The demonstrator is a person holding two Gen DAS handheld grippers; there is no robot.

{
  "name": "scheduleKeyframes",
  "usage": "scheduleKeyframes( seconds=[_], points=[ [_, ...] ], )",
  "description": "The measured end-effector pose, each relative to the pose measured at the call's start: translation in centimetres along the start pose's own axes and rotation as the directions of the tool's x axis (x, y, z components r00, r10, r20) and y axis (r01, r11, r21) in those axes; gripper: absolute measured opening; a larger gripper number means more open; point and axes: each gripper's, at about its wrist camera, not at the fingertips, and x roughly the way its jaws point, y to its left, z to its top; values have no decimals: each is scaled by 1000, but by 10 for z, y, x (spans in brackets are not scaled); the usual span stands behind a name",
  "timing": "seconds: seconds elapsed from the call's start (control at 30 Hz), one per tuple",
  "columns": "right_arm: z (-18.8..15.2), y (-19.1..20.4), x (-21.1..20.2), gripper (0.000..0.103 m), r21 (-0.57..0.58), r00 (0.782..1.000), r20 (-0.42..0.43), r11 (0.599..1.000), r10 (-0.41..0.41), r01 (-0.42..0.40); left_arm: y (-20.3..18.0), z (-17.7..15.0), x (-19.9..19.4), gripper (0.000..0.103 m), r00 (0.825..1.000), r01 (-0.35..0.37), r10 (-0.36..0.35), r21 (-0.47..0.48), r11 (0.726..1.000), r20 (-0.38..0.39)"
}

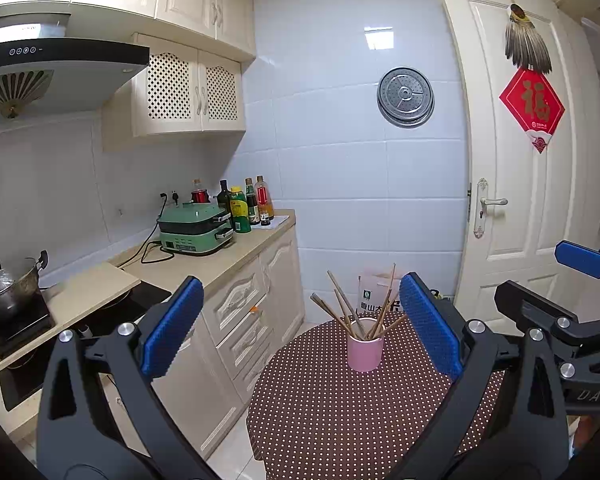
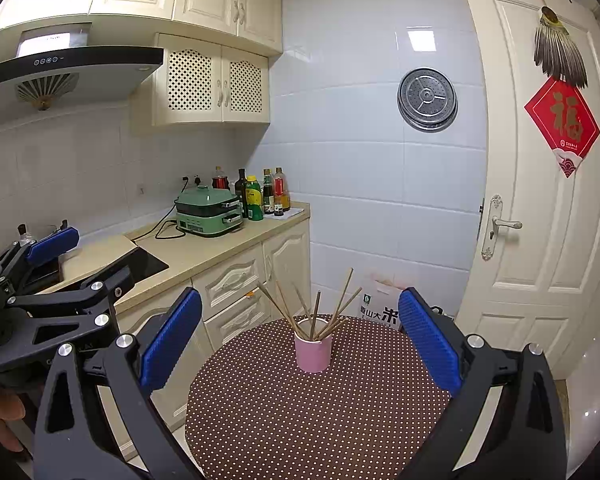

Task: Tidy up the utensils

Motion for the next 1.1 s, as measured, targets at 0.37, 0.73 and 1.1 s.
scheduleKeyframes(
  seconds=[0.37,0.73,1.1],
  points=[
    [0,2,-1,95,-2,1000,-3,1000,-2,2,3,0,0,96,1000,2,-2,-2,1000,-3],
    [0,4,0,95,-1,1000,-4,1000,-3,3,5,-1,0,96,1000,-2,2,-1,1000,-10],
    [-1,5,4,95,4,1000,-15,1000,-2,2,8,-4,5,96,999,3,-3,3,1000,-37]
  ],
)
